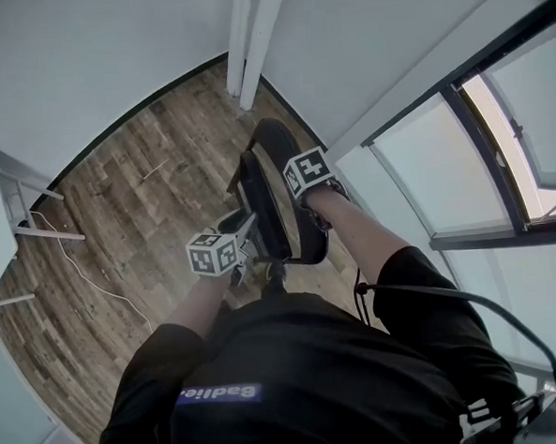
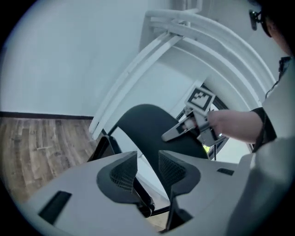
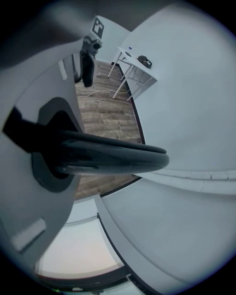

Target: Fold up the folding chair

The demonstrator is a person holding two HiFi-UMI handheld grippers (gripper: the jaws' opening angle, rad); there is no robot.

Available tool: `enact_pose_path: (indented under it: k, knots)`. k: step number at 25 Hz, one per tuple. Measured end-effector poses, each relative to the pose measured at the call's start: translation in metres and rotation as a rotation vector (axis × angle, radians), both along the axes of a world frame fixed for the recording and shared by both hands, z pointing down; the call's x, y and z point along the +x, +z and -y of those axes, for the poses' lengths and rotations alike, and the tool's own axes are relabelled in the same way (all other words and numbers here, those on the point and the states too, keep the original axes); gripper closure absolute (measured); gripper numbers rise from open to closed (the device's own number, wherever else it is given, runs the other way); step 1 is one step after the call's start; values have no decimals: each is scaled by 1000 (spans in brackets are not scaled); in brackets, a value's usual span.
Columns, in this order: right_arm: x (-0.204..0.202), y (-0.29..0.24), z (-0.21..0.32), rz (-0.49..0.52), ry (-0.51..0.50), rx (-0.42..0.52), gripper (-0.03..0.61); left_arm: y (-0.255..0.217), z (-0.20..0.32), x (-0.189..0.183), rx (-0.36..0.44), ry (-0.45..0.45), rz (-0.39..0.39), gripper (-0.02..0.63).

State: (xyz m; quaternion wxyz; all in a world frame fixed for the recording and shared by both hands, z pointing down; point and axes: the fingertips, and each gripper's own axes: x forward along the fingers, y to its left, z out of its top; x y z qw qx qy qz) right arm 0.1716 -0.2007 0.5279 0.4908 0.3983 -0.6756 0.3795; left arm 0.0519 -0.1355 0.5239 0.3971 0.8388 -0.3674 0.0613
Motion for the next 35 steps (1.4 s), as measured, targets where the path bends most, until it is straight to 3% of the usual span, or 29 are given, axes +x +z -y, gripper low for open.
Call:
enact_pose_path:
  k: [3, 9, 15, 26, 35]
  knots:
    - [4, 0, 1, -1, 2, 0, 525, -43, -10, -26, 99, -3, 23, 486]
    - [8, -1, 1, -2, 6, -1, 523, -102, -46, -60, 278, 31, 153, 559]
    - [7, -2, 1, -4, 1, 1, 523, -153, -58, -82, 408, -1, 187, 607]
    - [7, -2, -2, -17, 3, -2, 520, -208, -65, -95, 511, -42, 154, 609]
    - [9, -2, -1, -35, -2, -2, 520, -203, -77, -103, 506, -51, 177, 609]
